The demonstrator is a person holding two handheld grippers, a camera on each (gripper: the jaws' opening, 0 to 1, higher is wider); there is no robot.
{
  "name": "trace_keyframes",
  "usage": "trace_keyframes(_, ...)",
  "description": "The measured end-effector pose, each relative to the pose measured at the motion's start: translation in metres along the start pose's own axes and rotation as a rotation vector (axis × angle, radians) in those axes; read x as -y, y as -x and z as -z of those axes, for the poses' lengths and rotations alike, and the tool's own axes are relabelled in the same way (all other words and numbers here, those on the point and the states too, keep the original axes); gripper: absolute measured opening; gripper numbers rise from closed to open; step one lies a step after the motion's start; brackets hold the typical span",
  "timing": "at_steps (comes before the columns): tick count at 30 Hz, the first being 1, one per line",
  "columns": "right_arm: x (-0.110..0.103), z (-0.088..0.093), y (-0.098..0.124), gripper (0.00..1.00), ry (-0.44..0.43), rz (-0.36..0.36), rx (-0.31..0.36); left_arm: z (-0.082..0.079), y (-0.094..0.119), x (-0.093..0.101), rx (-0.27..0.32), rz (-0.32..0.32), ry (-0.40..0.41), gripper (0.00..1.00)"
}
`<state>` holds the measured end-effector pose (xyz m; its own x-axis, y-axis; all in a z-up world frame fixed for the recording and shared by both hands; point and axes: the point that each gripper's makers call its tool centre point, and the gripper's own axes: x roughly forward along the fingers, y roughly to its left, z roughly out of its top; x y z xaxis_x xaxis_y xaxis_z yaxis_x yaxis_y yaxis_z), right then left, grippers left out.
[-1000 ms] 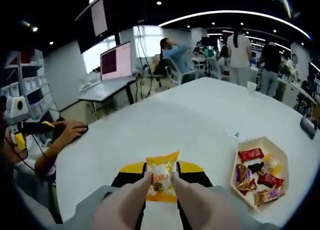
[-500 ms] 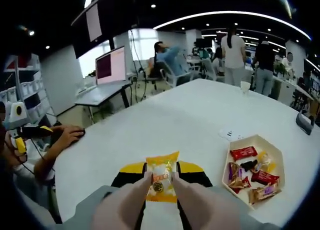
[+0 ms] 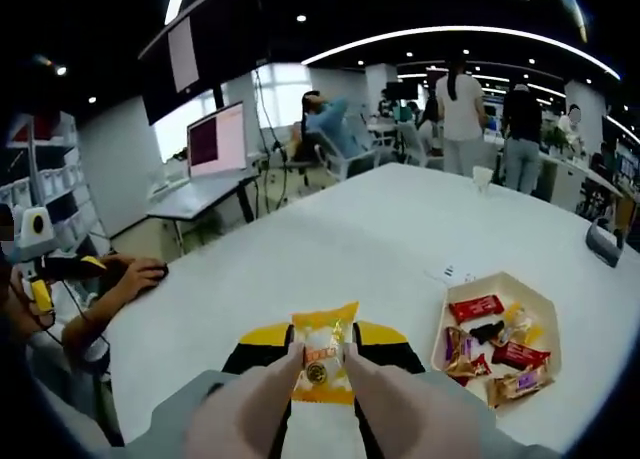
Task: Place the target food into the container with the food tongs after gripping and lifting it, then release it inside without dropping or visibly crushing the food.
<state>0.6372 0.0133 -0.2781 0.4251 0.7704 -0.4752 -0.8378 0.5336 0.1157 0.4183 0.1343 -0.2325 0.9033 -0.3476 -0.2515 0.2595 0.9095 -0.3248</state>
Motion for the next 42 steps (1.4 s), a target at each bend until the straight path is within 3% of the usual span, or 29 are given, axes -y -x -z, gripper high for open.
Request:
trace_keyframes(12, 0.009, -0.001, 0.007, 0.22, -0.009, 0.014, 0.013, -0.008, -0.007, 0.008, -0.002, 0.016, -0.013, 0.64)
trace_keyframes(23, 0.023, -0.001, 0.018, 0.22, -0.028, 0.047, 0.026, -0.004, -0.007, 0.012, -0.005, 0.014, -0.007, 0.64)
trace_keyframes(26, 0.018, -0.002, 0.020, 0.22, 0.034, 0.046, 0.018, -0.002, -0.006, 0.012, -0.011, 0.015, -0.004, 0.64)
trace_keyframes(35, 0.022, -0.007, 0.027, 0.22, -0.015, 0.055, 0.054, -0.014, -0.008, 0.020, 0.000, 0.038, -0.030, 0.64)
trace_keyframes(42, 0.038, -0.002, 0.043, 0.22, -0.033, 0.093, 0.067, -0.008, -0.014, 0.026, -0.025, 0.059, -0.033, 0.64)
